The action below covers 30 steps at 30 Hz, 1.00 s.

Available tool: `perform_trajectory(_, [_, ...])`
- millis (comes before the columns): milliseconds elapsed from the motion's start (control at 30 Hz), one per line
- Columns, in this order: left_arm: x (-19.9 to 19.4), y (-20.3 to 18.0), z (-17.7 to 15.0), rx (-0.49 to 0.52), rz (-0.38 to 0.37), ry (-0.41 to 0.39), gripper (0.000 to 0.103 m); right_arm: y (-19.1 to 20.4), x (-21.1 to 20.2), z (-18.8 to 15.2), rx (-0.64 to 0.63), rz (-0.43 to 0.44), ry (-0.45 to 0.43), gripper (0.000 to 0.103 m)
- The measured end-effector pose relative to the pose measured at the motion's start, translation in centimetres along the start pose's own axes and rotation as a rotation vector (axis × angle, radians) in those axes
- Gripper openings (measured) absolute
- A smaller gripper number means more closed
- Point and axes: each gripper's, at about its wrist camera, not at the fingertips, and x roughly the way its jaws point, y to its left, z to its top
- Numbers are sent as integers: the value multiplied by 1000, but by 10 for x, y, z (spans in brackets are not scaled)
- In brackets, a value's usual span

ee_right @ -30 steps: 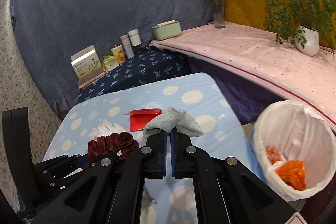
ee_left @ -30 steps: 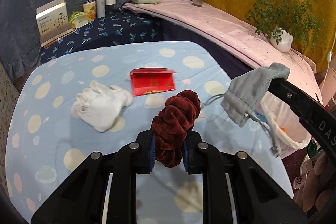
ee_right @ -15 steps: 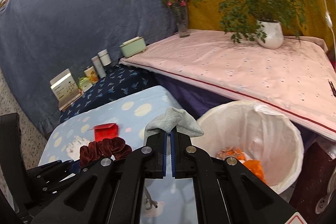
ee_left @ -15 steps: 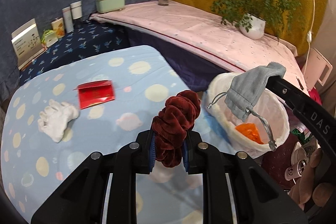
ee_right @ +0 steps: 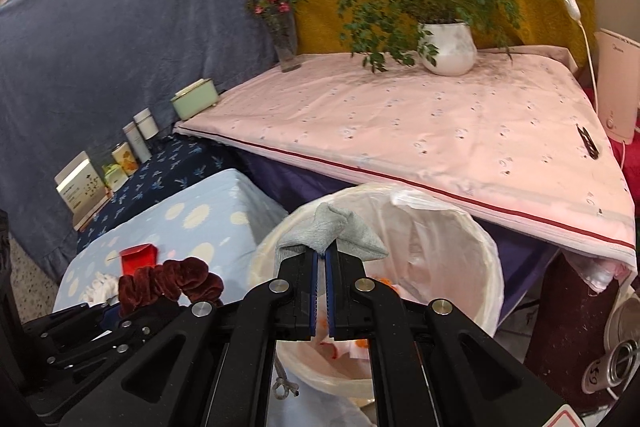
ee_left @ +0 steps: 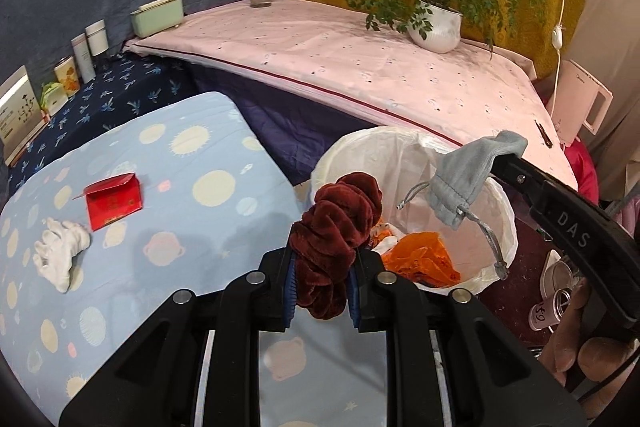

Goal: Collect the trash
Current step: 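Carry the scrunchie and grey pouch over the bin and open both tools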

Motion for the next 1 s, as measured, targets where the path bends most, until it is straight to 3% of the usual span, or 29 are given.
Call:
perform_trajectory(533, [30, -48, 22, 54, -45, 17, 25, -36, 2, 6, 68, -56, -10, 24])
perform_trajectory(633, [32, -50, 25, 44, -46, 7, 41, -38, -1, 7, 71, -53, -18, 28])
perform_trajectory(700, [31, -50, 26, 31, -42, -2, 62, -39, -3, 8, 73, -53, -25, 30])
perform_trajectory(800, [27, -49, 28, 30, -26, -26, 68, -40, -5, 8, 76, -51, -31, 32])
perform_trajectory(1000, [26, -43, 28, 26, -12, -26, 68, -37, -6, 8, 74, -39, -30, 33])
